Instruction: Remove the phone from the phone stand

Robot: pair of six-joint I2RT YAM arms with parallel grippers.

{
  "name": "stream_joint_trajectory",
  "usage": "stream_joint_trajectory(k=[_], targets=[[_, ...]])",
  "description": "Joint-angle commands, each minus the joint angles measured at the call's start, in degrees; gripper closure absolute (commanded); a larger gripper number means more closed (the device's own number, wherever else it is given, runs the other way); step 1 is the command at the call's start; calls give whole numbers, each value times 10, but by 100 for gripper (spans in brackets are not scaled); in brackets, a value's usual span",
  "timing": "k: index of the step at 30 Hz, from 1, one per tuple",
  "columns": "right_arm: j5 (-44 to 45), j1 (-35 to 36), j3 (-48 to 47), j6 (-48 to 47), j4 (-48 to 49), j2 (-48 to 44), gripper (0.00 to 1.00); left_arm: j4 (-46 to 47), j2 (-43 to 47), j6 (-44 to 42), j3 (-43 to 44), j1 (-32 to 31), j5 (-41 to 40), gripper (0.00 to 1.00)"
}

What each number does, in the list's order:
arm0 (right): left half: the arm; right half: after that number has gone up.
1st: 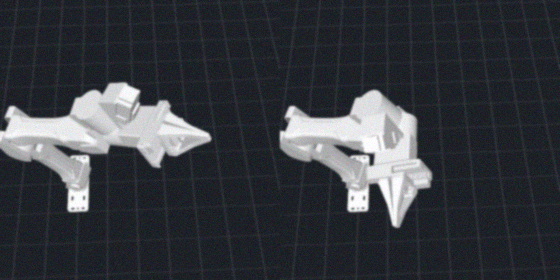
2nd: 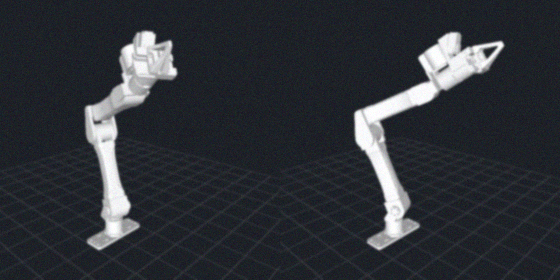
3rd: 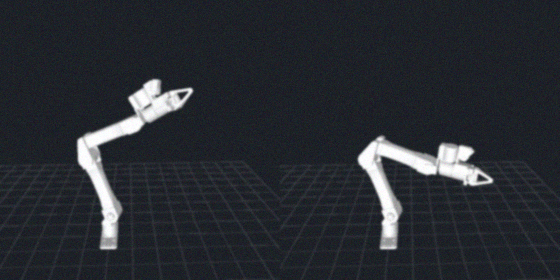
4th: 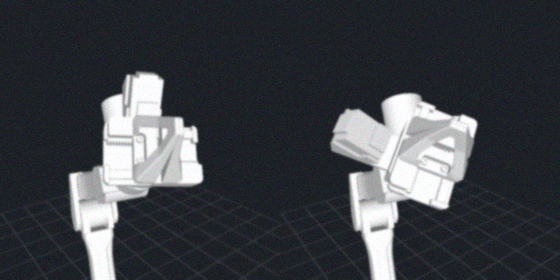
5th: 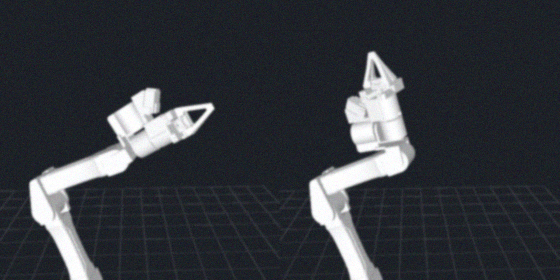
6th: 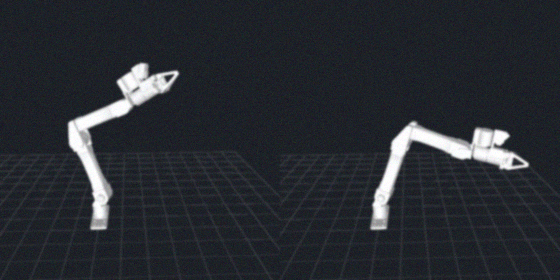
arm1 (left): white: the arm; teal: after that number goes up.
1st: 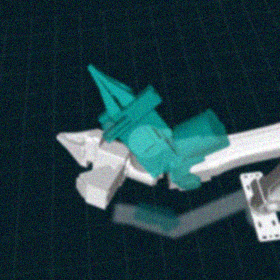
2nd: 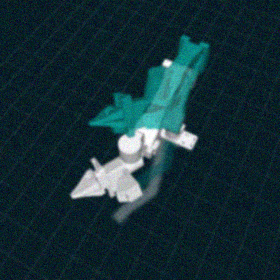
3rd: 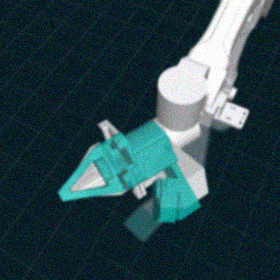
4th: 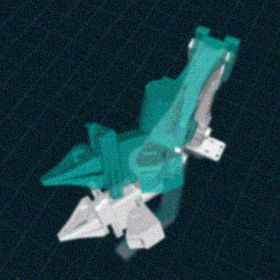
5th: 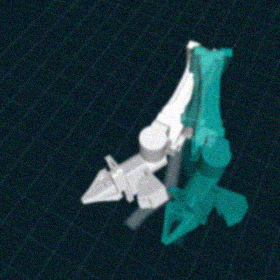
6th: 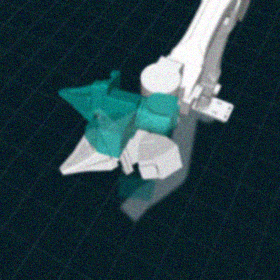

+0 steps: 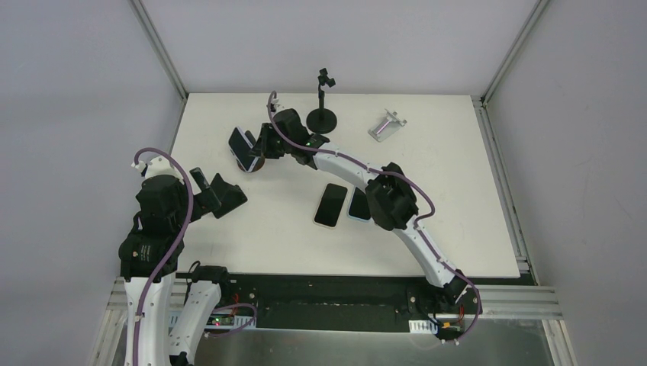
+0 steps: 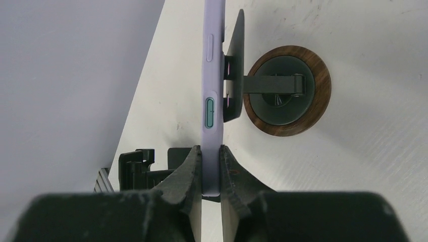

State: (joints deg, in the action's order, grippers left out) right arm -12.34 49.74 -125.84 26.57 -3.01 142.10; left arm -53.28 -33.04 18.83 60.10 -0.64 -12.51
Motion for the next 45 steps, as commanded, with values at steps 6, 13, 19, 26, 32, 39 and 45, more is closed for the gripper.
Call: stream_joint_trajectory(k=[6,13,19,26,32,39,45], targets=[[2,13,-8,-57,54,-100,100,8,-5,3,-3,3,-17,1],[12,16,27,-65,78,-131,100,8,-6,0,-2,3,-19,1],[70,17,140,-68,141,-203,100,8,-9,-2,0,3,-25,1],[173,23,321,-68,250,-314,100,9,-7,12,4,3,-36,1],[294,38,497,-24,310,-419,100,10,-44,45,16,3,-1,1],[422,65,619,144,294,-463,100,34,-70,87,0,-12,63,1],[513,100,643,251,230,-434,100,40,-67,99,-23,-34,70,1]])
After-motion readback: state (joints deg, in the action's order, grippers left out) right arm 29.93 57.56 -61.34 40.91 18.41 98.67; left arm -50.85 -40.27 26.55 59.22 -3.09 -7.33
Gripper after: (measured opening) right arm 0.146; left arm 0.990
